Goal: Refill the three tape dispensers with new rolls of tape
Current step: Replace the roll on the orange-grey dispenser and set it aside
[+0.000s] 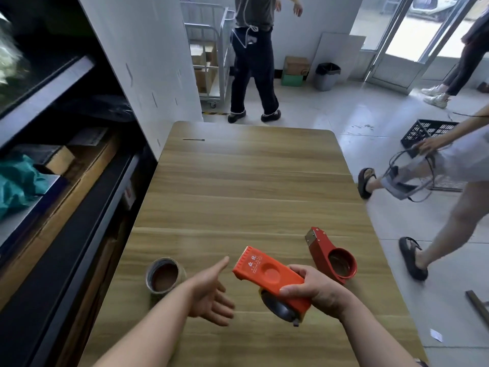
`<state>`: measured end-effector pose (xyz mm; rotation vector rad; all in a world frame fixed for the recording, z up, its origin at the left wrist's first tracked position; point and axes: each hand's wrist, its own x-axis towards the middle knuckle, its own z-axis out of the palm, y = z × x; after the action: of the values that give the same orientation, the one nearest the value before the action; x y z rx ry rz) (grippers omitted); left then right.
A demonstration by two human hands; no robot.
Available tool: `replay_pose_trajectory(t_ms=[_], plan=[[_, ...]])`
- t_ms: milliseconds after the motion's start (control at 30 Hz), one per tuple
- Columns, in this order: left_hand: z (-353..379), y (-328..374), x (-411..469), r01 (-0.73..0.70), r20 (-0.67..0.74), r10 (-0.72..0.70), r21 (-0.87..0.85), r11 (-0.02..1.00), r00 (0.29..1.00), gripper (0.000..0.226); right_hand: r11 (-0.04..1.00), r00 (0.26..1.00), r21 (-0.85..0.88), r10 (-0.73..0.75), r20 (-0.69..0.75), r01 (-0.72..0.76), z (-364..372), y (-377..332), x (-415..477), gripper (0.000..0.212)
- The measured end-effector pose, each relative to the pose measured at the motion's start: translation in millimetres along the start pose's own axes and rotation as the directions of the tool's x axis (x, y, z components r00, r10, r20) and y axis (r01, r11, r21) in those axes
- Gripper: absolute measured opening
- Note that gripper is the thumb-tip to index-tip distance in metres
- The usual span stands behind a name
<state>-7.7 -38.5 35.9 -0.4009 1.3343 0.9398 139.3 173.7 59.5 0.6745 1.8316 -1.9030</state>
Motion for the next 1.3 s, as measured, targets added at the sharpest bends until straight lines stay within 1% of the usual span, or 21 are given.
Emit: replay_pose_trajectory(t_ms=[33, 67, 100, 167, 233, 267, 300, 400, 467, 600, 733, 800, 867, 967, 1100, 1200, 1233, 1300], plan=[[2, -3, 3, 0.009, 0.078, -0.002, -0.086, 0.996, 0.997, 0.096, 1.0, 1.0, 0.01, 0.002, 0.018, -0.002, 0, 0, -1, 0.068], [2, -4, 5, -0.004, 0.135, 0.028, -0.173, 0.985, 0.99, 0.089, 1.0, 0.999, 0.02, 0.007, 0.037, -0.008, -1, -1, -1, 0.069], [2, -3, 4, -0.038, 0.161, 0.08, -0.249, 0.968, 0.984, 0.076, 1.0, 0.998, 0.022, 0.014, 0.054, -0.016, -1, -1, -1, 0.069], [0, 2, 1, -0.14, 0.125, 0.187, -0.311, 0.94, 0.974, 0.039, 1.0, 0.997, 0.0, 0.027, 0.071, -0.027, -2, -1, -2, 0.069], [-4, 8, -4, -0.271, 0.031, 0.287, -0.249, 0.93, 0.957, 0.013, 0.999, 0.996, -0.028, 0.044, 0.075, -0.042, -2, 0, -2, 0.07], [-5, 12, -7, -0.341, -0.013, 0.345, -0.188, 0.921, 0.939, 0.005, 0.998, 0.996, -0.043, 0.054, 0.067, -0.051, -2, 0, -2, 0.07], [-5, 15, -10, -0.402, -0.048, 0.4, -0.119, 0.908, 0.915, 0.003, 0.997, 0.997, -0.06, 0.06, 0.054, -0.057, -2, 0, -2, 0.071], [-2, 24, -15, -0.511, -0.106, 0.523, 0.123, 0.851, 0.845, 0.004, 0.991, 0.996, -0.105, 0.083, 0.027, -0.079, -1, -1, -1, 0.069], [0, 29, -16, -0.558, -0.155, 0.602, 0.254, 0.79, 0.783, 0.005, 0.987, 0.994, -0.13, 0.103, 0.035, -0.098, 1, -3, -1, 0.062], [8, 43, -23, -0.622, -0.205, 0.724, 0.394, 0.677, 0.659, 0.007, 0.984, 0.986, -0.123, 0.139, 0.088, -0.128, 12, -8, -2, 0.048], [16, 57, -34, -0.636, -0.175, 0.814, 0.543, 0.549, 0.554, 0.009, 0.985, 0.984, -0.105, 0.149, 0.097, -0.139, 19, -13, -1, 0.035], [21, 59, -39, -0.647, -0.157, 0.848, 0.581, 0.495, 0.507, 0.011, 0.982, 0.984, -0.124, 0.155, 0.089, -0.144, 19, -15, 1, 0.031], [25, 61, -43, -0.656, -0.164, 0.866, 0.591, 0.469, 0.471, 0.012, 0.976, 0.984, -0.159, 0.161, 0.077, -0.147, 18, -17, 3, 0.03], [27, 67, -50, -0.656, -0.18, 0.888, 0.615, 0.438, 0.423, 0.006, 0.956, 0.985, -0.252, 0.166, 0.043, -0.15, 17, -16, 2, 0.035], [30, 78, -62, -0.637, -0.115, 0.908, 0.678, 0.368, 0.403, 0.003, 0.959, 0.987, -0.243, 0.158, 0.022, -0.148, 16, -14, 4, 0.04], [25, 91, -78, -0.666, -0.16, 0.93, 0.659, 0.349, 0.33, 0.005, 0.945, 0.984, -0.279, 0.178, 0.001, -0.171, 10, -12, 1, 0.05], [23, 96, -85, -0.676, -0.166, 0.936, 0.653, 0.34, 0.31, 0.005, 0.945, 0.983, -0.273, 0.181, -0.015, -0.178, 8, -9, -1, 0.049], [24, 105, -96, -0.668, -0.125, 0.945, 0.68, 0.303, 0.302, 0.004, 0.956, 0.984, -0.235, 0.173, -0.032, -0.175, 7, -3, -3, 0.046]])
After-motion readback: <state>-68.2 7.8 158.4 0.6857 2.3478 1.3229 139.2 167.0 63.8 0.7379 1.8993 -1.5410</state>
